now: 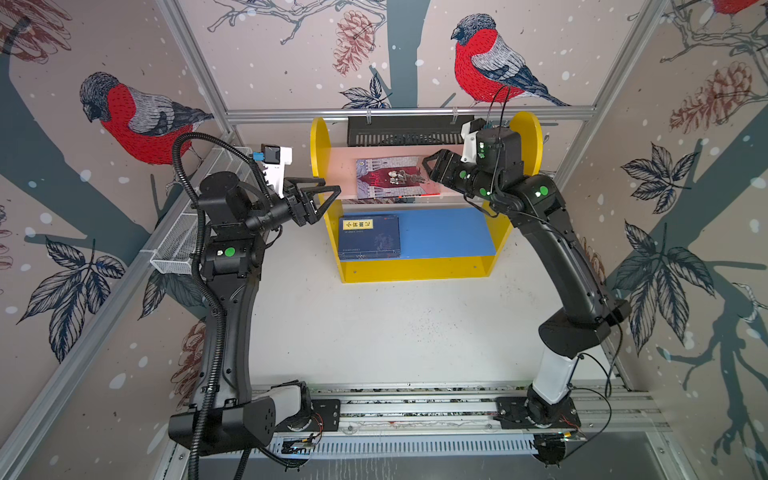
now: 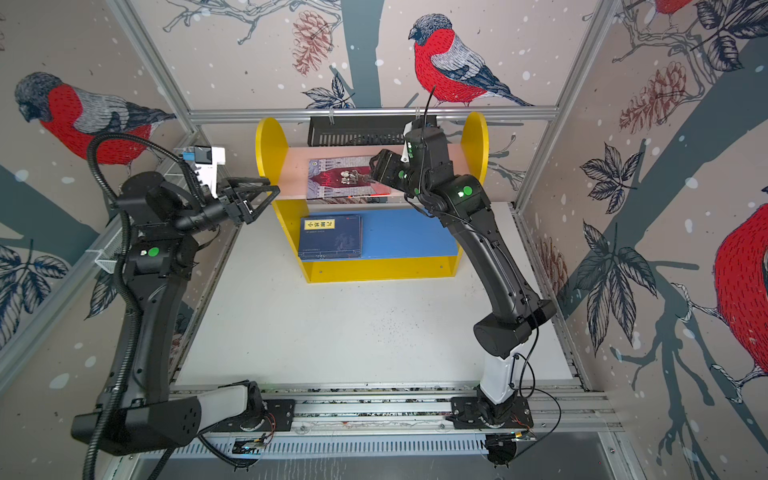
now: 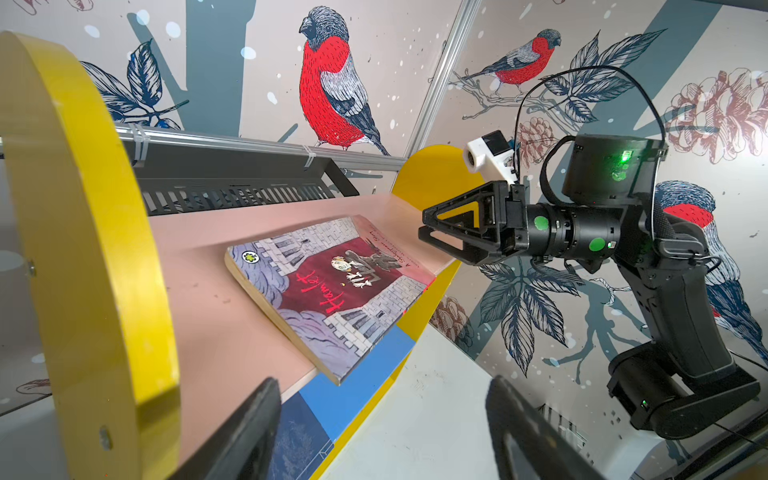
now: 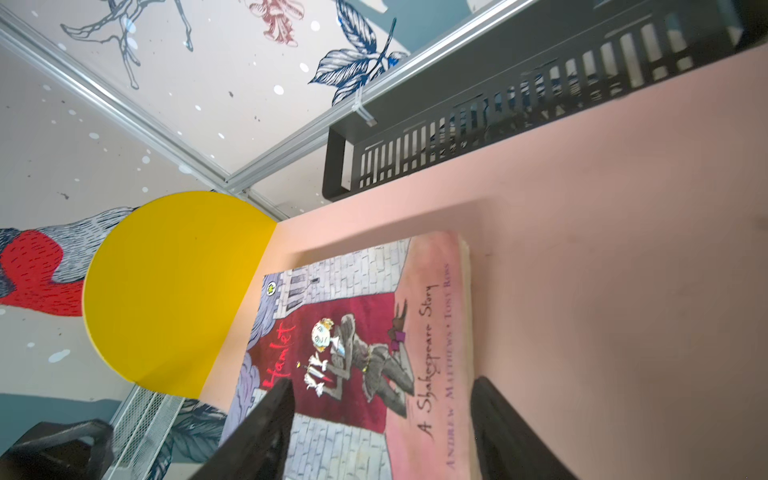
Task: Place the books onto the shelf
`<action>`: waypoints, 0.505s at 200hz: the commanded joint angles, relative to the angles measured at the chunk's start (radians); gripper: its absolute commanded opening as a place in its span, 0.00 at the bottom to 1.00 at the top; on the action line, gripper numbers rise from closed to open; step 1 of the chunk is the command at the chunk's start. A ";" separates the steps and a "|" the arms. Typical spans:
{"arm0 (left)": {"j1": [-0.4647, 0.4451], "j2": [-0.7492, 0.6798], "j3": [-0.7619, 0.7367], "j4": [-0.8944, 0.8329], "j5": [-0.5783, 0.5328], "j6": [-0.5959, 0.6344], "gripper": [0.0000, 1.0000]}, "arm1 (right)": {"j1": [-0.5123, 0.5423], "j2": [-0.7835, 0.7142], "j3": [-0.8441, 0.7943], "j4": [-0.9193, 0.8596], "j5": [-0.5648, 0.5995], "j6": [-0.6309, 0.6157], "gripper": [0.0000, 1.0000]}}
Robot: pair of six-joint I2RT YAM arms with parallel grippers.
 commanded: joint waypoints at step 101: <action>0.000 0.006 0.010 -0.010 0.022 0.031 0.78 | 0.005 0.052 0.011 -0.054 -0.045 -0.007 0.69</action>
